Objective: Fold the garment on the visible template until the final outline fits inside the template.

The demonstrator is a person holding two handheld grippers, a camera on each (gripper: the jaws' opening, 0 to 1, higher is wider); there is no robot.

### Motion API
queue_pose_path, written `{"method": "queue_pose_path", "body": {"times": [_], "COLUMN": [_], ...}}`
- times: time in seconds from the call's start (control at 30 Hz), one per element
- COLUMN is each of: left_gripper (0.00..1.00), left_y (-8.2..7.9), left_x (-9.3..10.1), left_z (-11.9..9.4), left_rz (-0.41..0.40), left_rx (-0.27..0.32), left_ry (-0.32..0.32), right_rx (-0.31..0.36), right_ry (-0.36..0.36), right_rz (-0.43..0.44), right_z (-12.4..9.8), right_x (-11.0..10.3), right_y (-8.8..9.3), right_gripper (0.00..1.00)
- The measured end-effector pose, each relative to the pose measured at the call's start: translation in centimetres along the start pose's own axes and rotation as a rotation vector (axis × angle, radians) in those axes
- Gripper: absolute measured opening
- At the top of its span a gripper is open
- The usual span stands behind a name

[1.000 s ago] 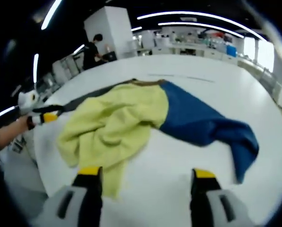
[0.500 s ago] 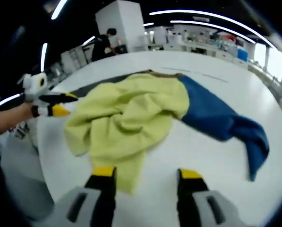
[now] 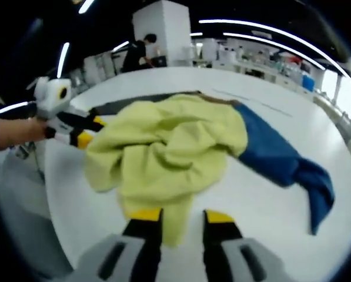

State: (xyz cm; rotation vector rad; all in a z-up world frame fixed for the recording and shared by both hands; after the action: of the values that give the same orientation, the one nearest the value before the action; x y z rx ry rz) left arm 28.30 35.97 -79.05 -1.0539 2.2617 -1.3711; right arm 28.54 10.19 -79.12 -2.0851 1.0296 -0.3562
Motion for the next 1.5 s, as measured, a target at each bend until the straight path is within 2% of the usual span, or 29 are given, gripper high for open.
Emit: {"method": "queue_pose_path", "body": {"times": [0.17,0.23,0.33,0.47,0.63,0.83,0.93,1.1,1.2,1.33,1.37,1.5], "left_gripper": [0.17,0.14,0.08,0.07,0.02,0.02,0.02,0.01,0.01,0.01,0.01,0.01], "left_y": [0.5,0.7,0.9,0.7,0.7,0.5,0.4,0.3,0.1,-0.2,0.1,0.1], "left_x": [0.1,0.2,0.3,0.4,0.3,0.9,1.3,1.8,1.5,1.7,1.2,1.6], "left_z": [0.5,0.6,0.7,0.8,0.8,0.3,-0.3,-1.4,-2.8,-4.5,-4.9,-6.5], "left_rz": [0.006,0.0,-0.014,0.018,0.009,0.005,-0.04,-0.072,-0.113,-0.156,-0.166,-0.2], "left_rx": [-0.04,-0.05,-0.056,-0.06,-0.066,-0.083,-0.069,-0.042,-0.007,0.016,0.02,0.026], "left_ry": [0.006,0.013,0.03,0.019,0.007,-0.027,-0.055,-0.101,-0.146,-0.181,-0.191,-0.224], "right_rx": [-0.008,-0.01,-0.014,-0.023,-0.028,-0.029,-0.014,0.004,0.01,0.02,0.023,0.031], "right_ry": [0.006,0.019,0.019,0.042,0.056,0.054,0.05,0.032,0.039,0.051,0.054,0.063], "right_rz": [-0.012,-0.047,-0.04,-0.067,-0.045,-0.02,0.003,0.009,0.012,0.034,0.036,0.053], "right_z": [0.5,0.7,0.9,1.2,1.1,1.1,0.8,0.0,-0.9,-2.2,-2.4,-3.4], "right_x": [-0.4,-0.3,-0.2,-0.3,0.0,0.2,0.3,0.4,0.7,1.0,1.0,1.3], "right_y": [0.3,0.1,-0.2,-0.2,-0.2,-0.2,-0.3,-0.4,-0.2,0.0,0.1,0.3], "right_gripper": [0.16,0.15,0.12,0.08,0.01,0.0,0.0,0.0,0.0,0.0,0.0,0.0]}}
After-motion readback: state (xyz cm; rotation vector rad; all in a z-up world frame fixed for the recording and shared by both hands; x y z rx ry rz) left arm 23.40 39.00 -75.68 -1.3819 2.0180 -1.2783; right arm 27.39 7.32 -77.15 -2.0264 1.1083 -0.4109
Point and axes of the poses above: the point that each gripper's makers call its tool centre point, and the gripper's own axes: z roughly forward along the fingers, x roughly to its right, y roughly out of its underside, the point moved 7 cm from there along -z, roughly backward along the fingers, and after that the axes turned 5 degrees about x, right-handed, at the moved point
